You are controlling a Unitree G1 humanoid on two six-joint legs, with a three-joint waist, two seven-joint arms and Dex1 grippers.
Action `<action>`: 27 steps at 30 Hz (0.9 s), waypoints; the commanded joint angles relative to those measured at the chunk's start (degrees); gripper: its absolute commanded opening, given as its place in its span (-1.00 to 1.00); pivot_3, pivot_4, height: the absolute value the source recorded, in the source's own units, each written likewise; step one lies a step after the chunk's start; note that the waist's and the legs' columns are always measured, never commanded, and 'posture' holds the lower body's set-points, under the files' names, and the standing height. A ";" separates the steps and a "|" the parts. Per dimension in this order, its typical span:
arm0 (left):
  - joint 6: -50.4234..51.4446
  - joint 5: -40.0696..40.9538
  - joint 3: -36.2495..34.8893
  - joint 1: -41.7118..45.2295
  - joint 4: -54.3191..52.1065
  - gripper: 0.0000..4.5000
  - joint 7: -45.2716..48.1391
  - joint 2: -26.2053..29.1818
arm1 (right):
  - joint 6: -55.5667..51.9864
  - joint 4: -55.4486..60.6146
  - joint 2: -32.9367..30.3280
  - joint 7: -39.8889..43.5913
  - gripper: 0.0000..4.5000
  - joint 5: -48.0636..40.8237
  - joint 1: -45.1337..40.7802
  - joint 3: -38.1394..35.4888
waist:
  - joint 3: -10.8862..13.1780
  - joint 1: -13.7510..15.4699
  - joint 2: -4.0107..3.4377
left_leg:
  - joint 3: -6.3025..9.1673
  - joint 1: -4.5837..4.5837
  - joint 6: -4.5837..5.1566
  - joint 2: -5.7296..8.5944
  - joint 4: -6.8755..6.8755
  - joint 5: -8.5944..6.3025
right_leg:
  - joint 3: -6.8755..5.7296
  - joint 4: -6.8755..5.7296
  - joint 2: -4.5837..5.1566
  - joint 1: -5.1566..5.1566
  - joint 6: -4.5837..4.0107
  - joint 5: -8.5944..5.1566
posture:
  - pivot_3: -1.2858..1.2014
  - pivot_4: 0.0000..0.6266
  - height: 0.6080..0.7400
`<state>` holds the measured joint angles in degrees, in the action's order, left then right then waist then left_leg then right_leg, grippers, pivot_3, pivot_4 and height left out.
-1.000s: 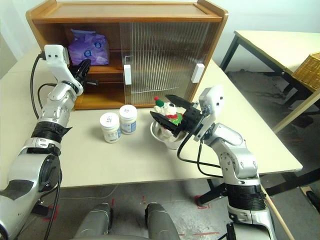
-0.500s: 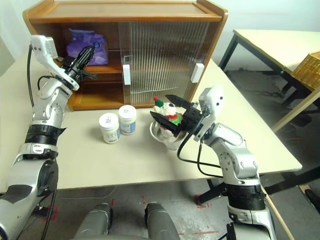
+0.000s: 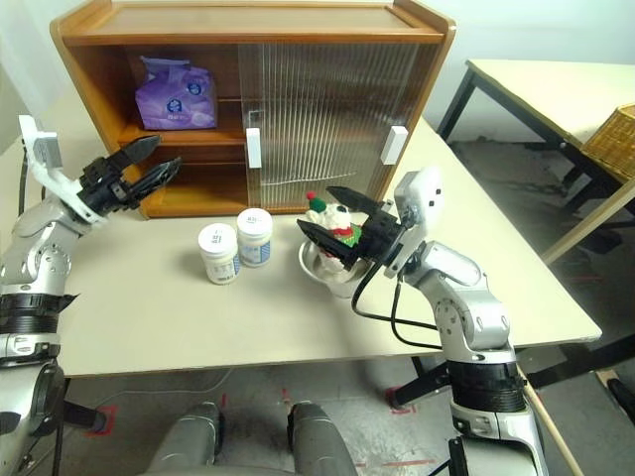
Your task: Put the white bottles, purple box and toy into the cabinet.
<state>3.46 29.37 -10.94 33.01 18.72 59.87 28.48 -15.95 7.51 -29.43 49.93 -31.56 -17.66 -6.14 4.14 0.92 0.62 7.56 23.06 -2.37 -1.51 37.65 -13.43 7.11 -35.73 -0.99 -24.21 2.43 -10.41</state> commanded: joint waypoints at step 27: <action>-11.96 -9.38 8.24 -7.80 15.73 0.99 17.37 -0.05 | -1.95 2.89 -2.38 0.81 1.00 -1.58 1.25 -1.45 | -0.05 0.00 -0.08 | -0.01 0.76 0.15 -0.80 0.00 0.13 | 0.06 -0.36 -0.22 -1.00 -0.60 0.07 | 0.04 -0.75 1.00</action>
<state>-6.92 21.45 -3.37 24.29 32.50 77.40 28.83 -17.01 9.07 -31.25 50.73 -32.30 -16.83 -6.40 4.09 0.92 0.54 7.55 23.81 -2.19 -2.30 37.66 -13.29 7.17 -36.10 -1.22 -25.21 1.83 -10.33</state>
